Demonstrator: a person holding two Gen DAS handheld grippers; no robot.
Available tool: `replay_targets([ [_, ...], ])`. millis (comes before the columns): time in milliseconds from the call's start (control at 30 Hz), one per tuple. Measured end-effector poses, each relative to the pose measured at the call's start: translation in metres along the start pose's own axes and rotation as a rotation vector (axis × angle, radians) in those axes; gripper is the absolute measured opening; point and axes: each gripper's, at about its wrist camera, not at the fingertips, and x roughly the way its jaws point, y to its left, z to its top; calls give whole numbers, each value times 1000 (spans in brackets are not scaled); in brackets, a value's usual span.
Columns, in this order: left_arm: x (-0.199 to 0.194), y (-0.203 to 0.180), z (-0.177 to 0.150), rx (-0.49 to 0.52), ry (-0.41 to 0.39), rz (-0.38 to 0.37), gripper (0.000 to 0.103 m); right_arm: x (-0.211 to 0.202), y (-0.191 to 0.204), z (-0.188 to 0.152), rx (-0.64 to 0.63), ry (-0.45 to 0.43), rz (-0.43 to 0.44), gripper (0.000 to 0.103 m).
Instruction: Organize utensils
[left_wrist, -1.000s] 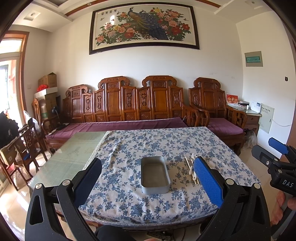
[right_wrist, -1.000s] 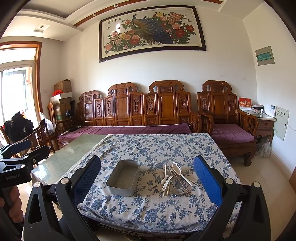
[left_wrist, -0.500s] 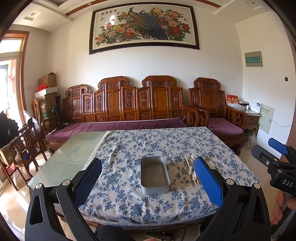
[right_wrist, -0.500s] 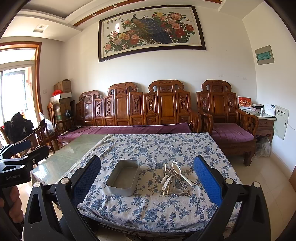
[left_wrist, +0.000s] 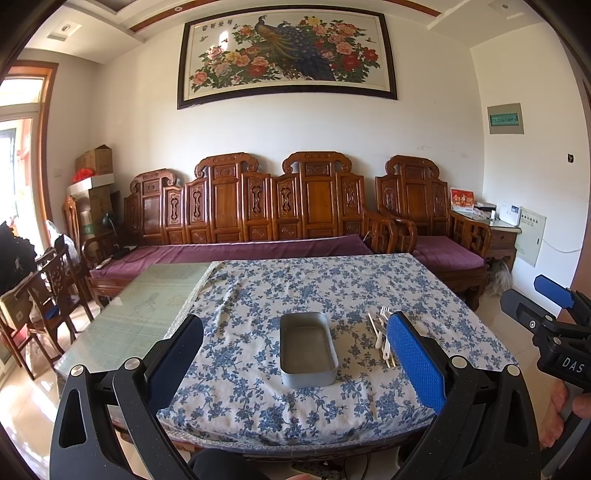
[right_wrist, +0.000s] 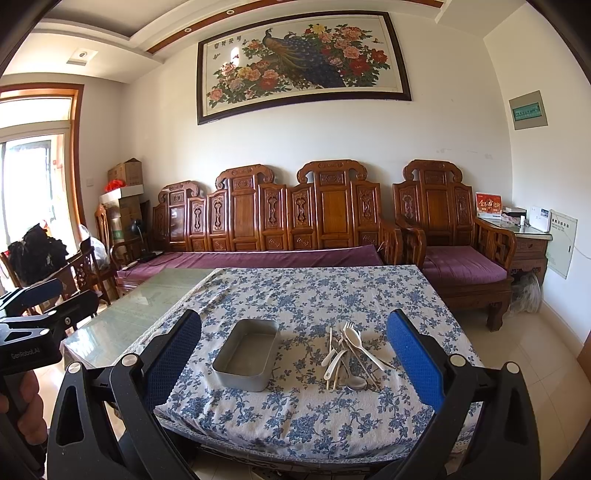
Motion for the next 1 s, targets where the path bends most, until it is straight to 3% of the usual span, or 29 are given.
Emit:
replay_targets([
  [633,-3,-6,11,0,-3,-10,97,-15,4,17,8,3,6,101],
  [1000,38,11,-17,-34,103,-47,97,19,-20,-2,41,61,-10,99],
])
